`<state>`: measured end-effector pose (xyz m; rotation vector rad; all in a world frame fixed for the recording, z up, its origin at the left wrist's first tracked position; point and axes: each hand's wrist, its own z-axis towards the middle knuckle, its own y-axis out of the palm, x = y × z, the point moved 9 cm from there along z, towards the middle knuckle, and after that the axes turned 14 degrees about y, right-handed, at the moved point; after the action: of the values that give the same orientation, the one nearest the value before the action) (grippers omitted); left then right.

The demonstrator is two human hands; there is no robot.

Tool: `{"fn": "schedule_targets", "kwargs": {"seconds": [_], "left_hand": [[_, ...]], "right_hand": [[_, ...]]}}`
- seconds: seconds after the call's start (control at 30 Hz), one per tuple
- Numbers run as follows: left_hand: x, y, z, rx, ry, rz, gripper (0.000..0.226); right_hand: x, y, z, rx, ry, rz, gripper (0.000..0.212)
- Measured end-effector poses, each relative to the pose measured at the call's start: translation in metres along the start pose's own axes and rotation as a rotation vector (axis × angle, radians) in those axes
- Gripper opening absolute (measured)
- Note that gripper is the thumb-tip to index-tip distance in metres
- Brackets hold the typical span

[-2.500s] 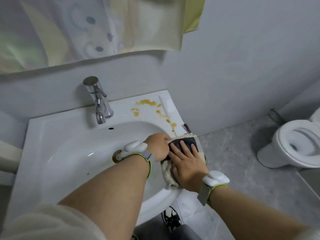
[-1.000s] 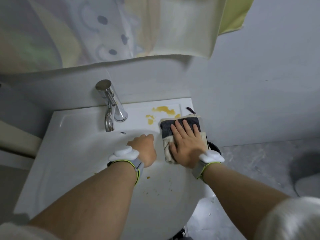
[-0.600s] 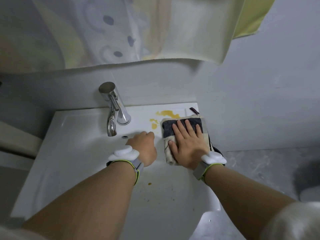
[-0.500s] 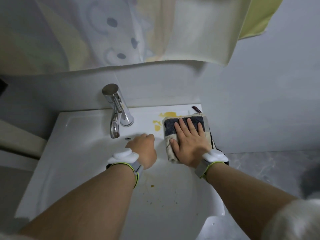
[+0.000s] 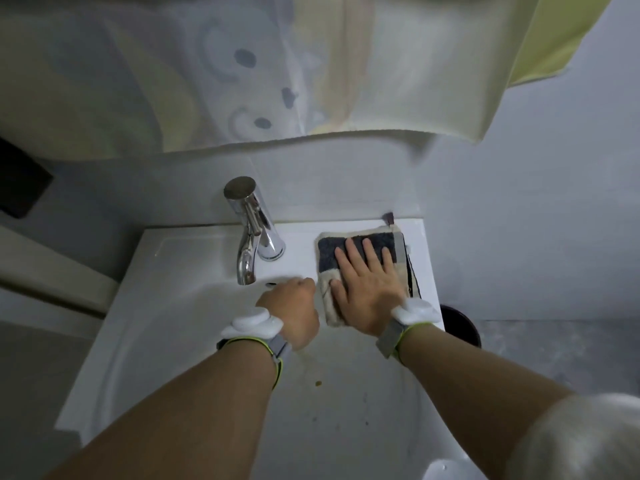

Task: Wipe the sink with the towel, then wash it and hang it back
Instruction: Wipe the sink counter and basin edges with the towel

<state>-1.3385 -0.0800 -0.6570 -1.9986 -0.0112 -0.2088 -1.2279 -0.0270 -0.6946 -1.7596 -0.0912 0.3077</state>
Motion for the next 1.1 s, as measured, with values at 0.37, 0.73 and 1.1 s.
{"fn": "schedule_targets", "kwargs": {"seconds": [0.37, 0.73, 1.1], "left_hand": [[-0.021, 0.000, -0.002, 0.022, -0.079, 0.025, 0.033], [-0.027, 0.005, -0.007, 0.045, -0.081, -0.029, 0.038], [-0.037, 0.008, -0.010, 0.010, -0.088, -0.088, 0.037]], "right_hand": [[-0.028, 0.003, 0.032, -0.022, -0.016, -0.029, 0.064], [-0.046, 0.010, 0.021, 0.000, -0.093, -0.002, 0.064], [-0.062, 0.014, 0.004, 0.029, -0.130, -0.016, 0.063]]}}
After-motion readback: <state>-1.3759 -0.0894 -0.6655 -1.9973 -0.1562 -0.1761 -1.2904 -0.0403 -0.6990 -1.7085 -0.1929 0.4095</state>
